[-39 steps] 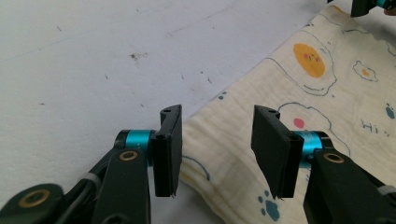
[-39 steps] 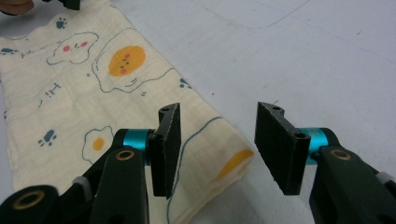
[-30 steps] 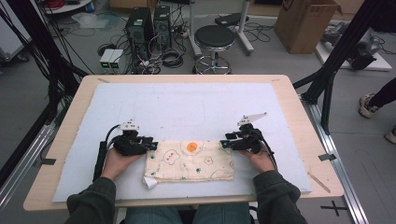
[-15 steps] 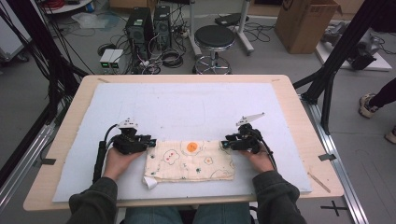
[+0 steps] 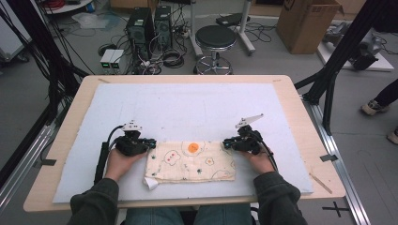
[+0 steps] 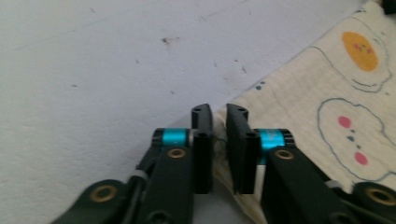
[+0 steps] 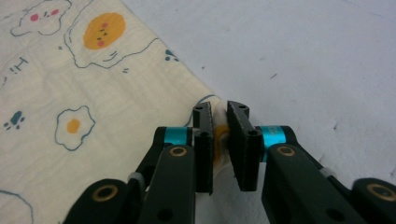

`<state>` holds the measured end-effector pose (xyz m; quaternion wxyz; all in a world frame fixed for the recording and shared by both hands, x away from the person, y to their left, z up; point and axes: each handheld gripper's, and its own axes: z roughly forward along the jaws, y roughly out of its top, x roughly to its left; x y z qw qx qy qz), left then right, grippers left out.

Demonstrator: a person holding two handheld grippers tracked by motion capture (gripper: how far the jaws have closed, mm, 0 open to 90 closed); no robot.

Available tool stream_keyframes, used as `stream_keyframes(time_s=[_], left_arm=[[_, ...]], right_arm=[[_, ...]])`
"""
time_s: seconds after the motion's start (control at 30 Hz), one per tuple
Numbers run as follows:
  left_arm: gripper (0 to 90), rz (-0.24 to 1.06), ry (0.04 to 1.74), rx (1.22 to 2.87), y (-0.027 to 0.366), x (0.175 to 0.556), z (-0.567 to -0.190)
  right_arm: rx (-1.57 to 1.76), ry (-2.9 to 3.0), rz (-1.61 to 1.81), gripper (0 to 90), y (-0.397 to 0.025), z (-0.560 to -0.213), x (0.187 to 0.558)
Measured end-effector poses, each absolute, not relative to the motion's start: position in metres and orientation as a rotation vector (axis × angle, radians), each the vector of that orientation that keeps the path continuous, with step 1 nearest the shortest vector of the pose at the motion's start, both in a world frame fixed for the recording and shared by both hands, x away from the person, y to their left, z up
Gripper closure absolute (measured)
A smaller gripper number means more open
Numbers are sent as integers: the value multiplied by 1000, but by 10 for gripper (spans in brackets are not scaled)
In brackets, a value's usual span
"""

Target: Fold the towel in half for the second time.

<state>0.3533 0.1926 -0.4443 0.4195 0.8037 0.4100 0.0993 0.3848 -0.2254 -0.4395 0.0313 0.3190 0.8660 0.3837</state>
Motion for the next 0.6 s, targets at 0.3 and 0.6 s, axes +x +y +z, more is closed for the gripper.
stream_keyframes(time_s=[0.3, 0.6], left_arm=[[851, 230, 1015, 1963, 198, 350, -437], [851, 212, 1028, 1924, 205, 353, -435]], right_arm=[[989, 2694, 1283, 846, -234, -434, 386], [993, 2698, 1306, 847, -235, -433, 388]])
